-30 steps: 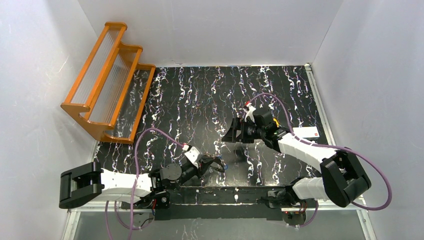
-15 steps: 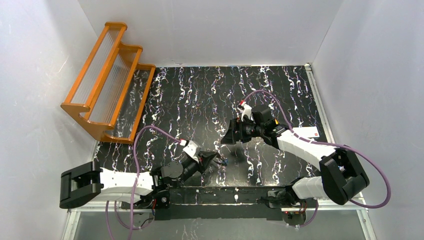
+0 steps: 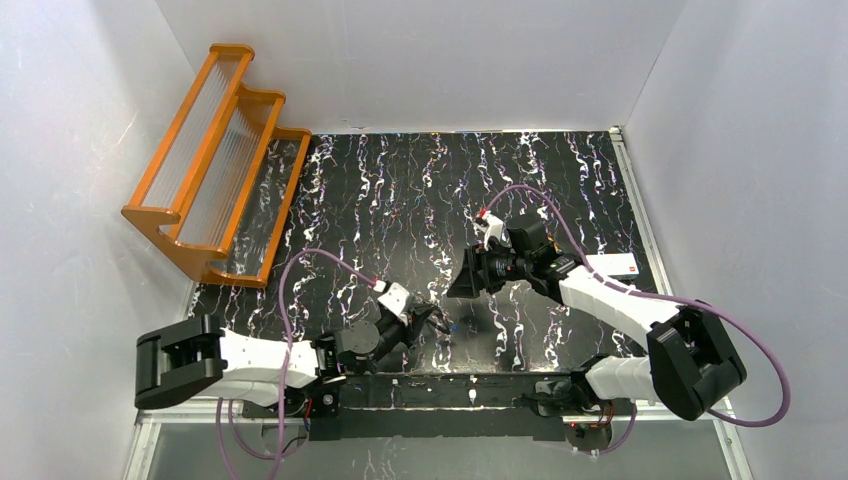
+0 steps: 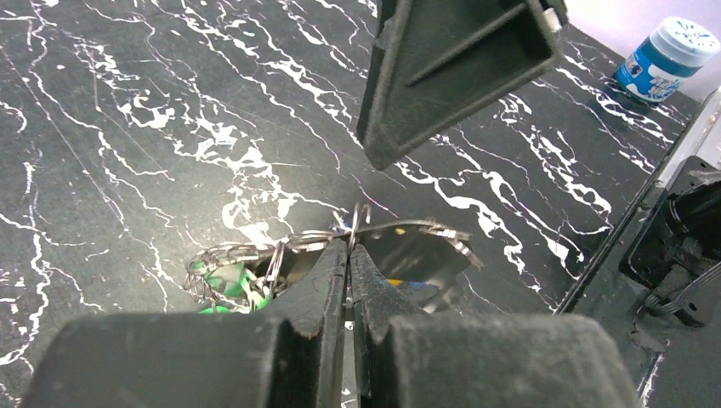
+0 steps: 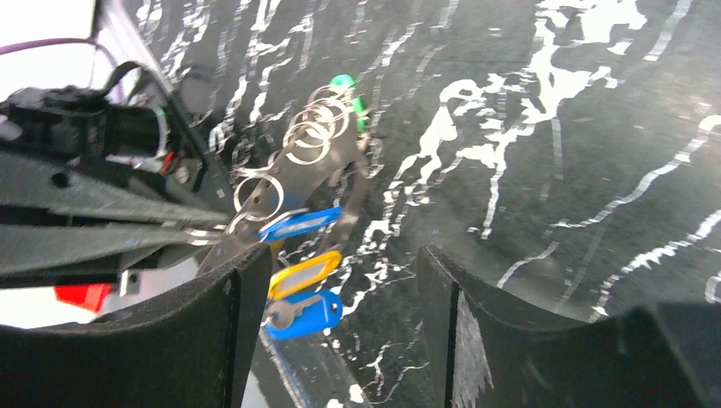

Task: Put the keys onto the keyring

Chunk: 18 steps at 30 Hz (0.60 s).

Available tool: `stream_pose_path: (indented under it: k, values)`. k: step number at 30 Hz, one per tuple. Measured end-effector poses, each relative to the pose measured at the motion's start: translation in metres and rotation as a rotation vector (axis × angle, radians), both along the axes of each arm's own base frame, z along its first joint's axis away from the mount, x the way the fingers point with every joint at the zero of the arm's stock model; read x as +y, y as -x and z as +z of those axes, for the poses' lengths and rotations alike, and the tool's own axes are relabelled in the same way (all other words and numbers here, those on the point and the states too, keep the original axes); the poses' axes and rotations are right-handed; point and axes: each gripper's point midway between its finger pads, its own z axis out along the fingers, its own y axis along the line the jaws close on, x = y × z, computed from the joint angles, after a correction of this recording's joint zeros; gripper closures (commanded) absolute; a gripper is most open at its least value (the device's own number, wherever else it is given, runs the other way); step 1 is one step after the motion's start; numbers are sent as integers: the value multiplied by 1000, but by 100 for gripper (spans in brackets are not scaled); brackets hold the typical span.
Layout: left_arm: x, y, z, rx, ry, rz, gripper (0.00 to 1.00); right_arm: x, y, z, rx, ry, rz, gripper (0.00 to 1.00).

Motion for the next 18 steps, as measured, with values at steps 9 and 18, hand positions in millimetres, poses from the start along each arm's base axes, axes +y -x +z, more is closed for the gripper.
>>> stream_pose_path:
  k: [9, 18]
  values:
    - [-15, -2, -9, 5, -47, -19, 100, -40, -53, -35, -18, 232, -288, 23]
    - [-21, 0, -9, 3, -56, -38, 100, -122, -138, -52, -54, 467, -700, 22]
